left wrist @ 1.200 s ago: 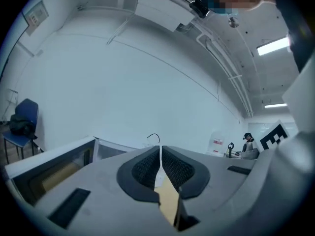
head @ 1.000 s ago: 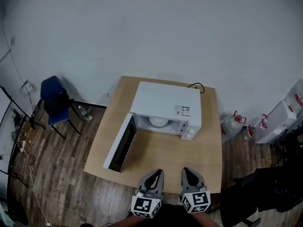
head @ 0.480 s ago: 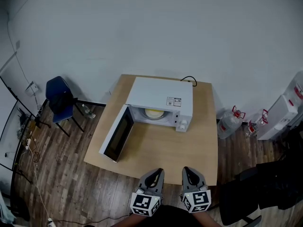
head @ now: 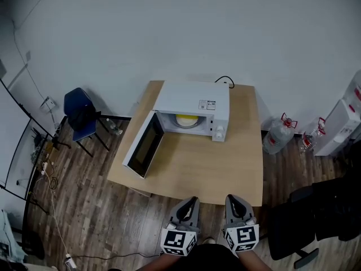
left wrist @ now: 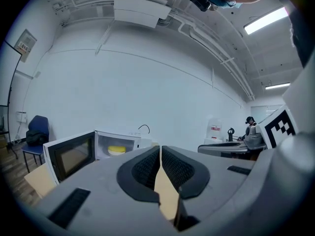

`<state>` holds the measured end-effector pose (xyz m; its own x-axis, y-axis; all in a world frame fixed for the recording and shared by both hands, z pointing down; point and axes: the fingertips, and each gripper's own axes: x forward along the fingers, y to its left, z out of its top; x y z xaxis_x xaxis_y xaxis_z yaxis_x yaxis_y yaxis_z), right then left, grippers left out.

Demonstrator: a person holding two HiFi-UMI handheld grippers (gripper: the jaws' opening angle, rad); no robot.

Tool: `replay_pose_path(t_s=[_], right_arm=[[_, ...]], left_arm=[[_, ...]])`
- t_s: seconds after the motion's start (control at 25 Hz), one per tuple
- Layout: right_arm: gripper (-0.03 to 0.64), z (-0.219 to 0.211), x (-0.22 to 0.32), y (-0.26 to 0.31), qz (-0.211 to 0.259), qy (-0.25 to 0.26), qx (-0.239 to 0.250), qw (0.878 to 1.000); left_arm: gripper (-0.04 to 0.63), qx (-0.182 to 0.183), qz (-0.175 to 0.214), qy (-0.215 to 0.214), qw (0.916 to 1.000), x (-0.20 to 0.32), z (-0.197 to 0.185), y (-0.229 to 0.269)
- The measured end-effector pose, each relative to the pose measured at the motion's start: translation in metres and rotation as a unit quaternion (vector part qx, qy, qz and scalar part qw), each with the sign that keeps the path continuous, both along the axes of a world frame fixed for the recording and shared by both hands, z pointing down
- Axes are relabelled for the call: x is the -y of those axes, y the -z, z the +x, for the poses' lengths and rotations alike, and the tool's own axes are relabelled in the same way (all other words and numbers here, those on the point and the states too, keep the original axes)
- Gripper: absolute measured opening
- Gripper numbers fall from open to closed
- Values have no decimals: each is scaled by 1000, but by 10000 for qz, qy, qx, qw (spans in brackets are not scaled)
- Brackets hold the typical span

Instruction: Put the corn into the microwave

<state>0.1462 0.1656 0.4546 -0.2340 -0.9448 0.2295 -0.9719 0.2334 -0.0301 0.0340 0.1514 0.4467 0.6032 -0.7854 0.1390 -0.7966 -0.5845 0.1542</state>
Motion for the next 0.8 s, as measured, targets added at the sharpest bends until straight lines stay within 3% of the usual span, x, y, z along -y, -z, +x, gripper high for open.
replay_pose_path(t_s=[0.8], right_arm=[[60,48,-41,7,178,-190,-47,9996]], left_arm=[[21,-99,-9,113,9999,-30,23,-2]])
